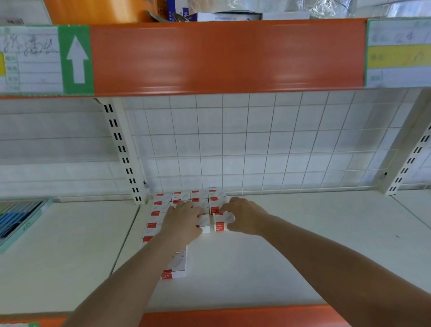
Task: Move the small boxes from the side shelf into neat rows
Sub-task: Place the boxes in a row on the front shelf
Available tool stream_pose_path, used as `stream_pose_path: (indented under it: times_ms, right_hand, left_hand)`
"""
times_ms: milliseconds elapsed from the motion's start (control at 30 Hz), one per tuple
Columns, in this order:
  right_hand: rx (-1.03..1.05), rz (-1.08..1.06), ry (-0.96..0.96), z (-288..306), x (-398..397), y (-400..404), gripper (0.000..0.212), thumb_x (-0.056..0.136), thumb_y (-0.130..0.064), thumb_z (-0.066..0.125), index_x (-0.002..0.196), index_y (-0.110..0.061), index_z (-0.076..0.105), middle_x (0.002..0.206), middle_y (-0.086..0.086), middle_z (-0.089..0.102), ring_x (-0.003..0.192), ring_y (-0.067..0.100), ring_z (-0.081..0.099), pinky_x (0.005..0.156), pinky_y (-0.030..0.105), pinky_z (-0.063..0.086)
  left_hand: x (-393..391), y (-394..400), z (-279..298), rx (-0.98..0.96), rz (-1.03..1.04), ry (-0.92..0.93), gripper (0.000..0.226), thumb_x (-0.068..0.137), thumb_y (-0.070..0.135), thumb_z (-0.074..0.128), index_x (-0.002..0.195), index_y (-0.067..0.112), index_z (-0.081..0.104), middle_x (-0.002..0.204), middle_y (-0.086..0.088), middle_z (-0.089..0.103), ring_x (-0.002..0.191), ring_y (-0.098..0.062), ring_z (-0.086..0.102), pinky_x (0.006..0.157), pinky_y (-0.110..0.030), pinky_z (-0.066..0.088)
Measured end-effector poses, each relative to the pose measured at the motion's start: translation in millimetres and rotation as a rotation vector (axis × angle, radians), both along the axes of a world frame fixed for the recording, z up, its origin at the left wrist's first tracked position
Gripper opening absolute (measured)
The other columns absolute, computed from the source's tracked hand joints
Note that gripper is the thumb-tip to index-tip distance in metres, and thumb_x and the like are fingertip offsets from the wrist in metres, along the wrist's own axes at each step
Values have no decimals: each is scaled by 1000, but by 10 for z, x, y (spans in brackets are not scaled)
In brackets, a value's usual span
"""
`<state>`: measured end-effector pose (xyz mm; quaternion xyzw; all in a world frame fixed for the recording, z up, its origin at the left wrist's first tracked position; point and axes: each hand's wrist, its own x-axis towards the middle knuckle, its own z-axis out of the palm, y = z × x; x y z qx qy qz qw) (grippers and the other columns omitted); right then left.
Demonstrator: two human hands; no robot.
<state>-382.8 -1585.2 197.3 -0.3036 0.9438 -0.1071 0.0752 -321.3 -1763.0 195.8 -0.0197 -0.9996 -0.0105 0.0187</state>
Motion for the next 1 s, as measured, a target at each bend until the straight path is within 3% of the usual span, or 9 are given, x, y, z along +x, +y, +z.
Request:
stream_pose_path:
  times_ms: [333,800,1000]
  right_hand:
    - [-71,-41,44,-82,3,-154,38,92,-22,57,129,-24,59,131,-3,50,110,24,59,91,35,53]
    - [30,-33,100,-97,35,-190,30,97,-21,48,123,-19,63,124,1,56,106,26,60,88,34,54]
    - [72,7,86,46,117,-87,48,95,-22,50,143,-23,44,139,-1,49,120,23,53,93,34,50]
  left_hand:
    - [-62,16,-14,42,25,68,34,94,23,53,128,23,55,127,2,52,118,-16,48,99,-29,41]
    - [-61,58,-65,28,56,88,25,95,19,49,116,22,63,115,4,59,110,-16,50,89,-27,45]
    - [-36,122,6,46,56,49,27,94,29,53,120,23,56,118,6,59,105,-14,56,90,-27,51]
